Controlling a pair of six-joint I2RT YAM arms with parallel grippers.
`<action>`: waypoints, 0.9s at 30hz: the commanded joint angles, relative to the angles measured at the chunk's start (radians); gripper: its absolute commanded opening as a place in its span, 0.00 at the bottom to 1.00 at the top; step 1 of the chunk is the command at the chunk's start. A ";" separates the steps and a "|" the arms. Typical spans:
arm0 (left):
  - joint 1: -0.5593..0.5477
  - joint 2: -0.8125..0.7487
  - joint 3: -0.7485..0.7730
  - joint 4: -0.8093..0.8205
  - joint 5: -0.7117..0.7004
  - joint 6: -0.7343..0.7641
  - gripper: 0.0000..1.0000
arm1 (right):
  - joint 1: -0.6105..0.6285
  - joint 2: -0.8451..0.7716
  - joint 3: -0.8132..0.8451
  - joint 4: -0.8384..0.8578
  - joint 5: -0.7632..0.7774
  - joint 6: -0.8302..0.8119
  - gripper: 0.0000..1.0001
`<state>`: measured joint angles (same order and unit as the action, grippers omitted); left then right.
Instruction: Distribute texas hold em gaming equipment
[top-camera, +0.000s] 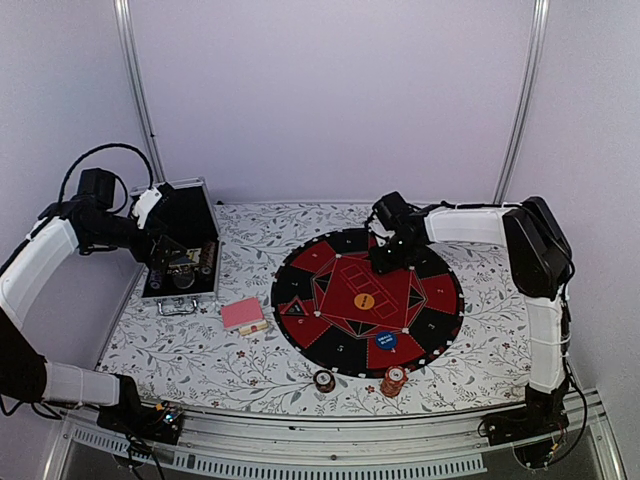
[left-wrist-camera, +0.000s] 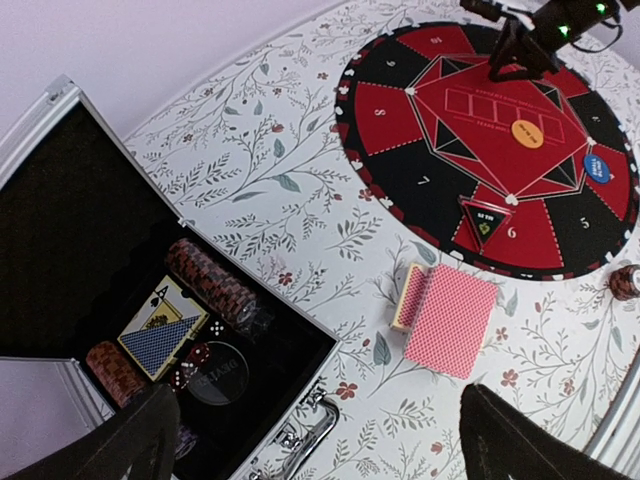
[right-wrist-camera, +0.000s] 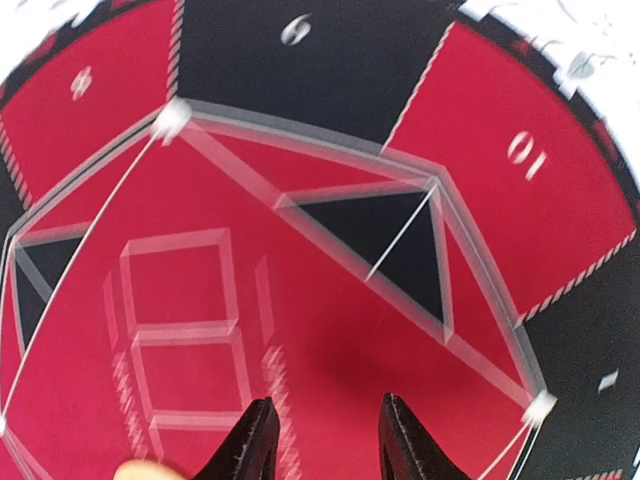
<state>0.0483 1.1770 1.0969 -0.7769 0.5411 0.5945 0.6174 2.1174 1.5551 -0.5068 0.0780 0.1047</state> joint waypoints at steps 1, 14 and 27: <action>-0.011 0.012 0.030 -0.009 0.001 -0.002 1.00 | -0.036 0.124 0.122 0.019 0.012 -0.015 0.37; -0.012 0.030 0.043 -0.024 0.006 0.014 1.00 | 0.055 -0.075 -0.062 0.100 -0.036 0.031 0.86; -0.013 0.011 0.043 -0.018 -0.002 0.017 1.00 | 0.138 -0.136 -0.229 0.101 -0.105 0.092 0.83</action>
<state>0.0452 1.2026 1.1191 -0.7883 0.5343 0.6022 0.7601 1.9831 1.3563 -0.4046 -0.0105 0.1722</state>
